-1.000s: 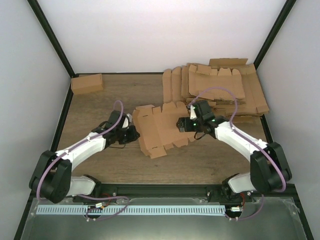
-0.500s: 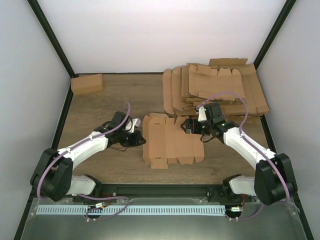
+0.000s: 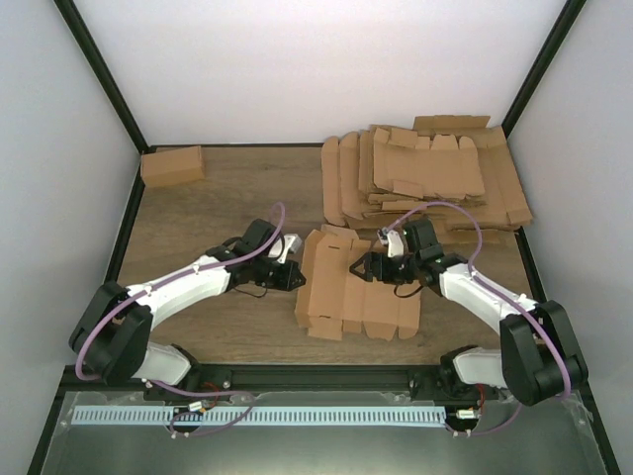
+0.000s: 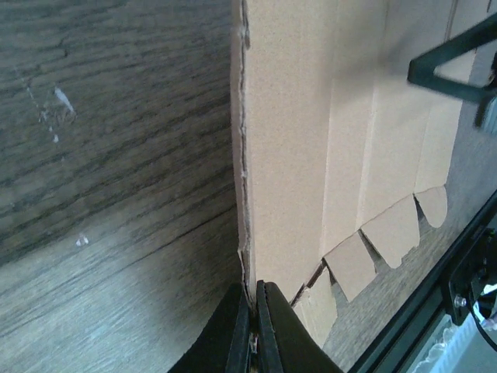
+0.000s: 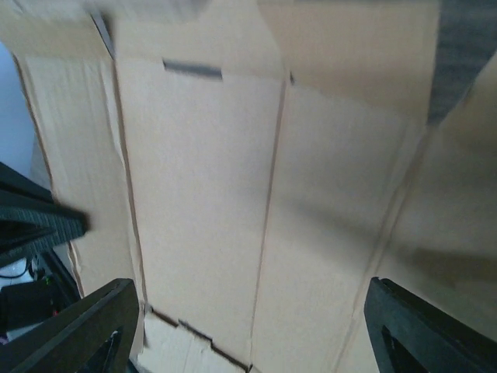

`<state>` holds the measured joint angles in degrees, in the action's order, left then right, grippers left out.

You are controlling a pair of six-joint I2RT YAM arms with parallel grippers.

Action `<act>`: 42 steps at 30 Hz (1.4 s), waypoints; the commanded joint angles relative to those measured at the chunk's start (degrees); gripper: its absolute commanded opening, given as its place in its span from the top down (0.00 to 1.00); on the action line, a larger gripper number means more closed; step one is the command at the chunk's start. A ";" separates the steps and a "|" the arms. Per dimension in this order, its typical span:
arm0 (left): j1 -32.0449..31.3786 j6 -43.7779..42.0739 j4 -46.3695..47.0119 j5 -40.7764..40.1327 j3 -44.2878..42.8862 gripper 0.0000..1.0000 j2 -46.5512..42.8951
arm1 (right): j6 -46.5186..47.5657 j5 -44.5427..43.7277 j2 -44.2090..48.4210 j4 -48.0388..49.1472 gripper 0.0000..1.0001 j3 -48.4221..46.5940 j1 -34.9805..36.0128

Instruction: Fold the paper box

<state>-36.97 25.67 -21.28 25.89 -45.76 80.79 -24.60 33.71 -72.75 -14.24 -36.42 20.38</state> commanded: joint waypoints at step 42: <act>-9.89 -6.53 -2.00 -31.05 -3.91 0.96 -4.56 | 1.71 -17.61 7.84 -4.47 0.24 -7.71 1.17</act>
<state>-46.81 19.44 -20.43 -2.92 -47.42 78.22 -22.09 15.11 -62.59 -16.58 -41.76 21.19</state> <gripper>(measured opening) 0.041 0.758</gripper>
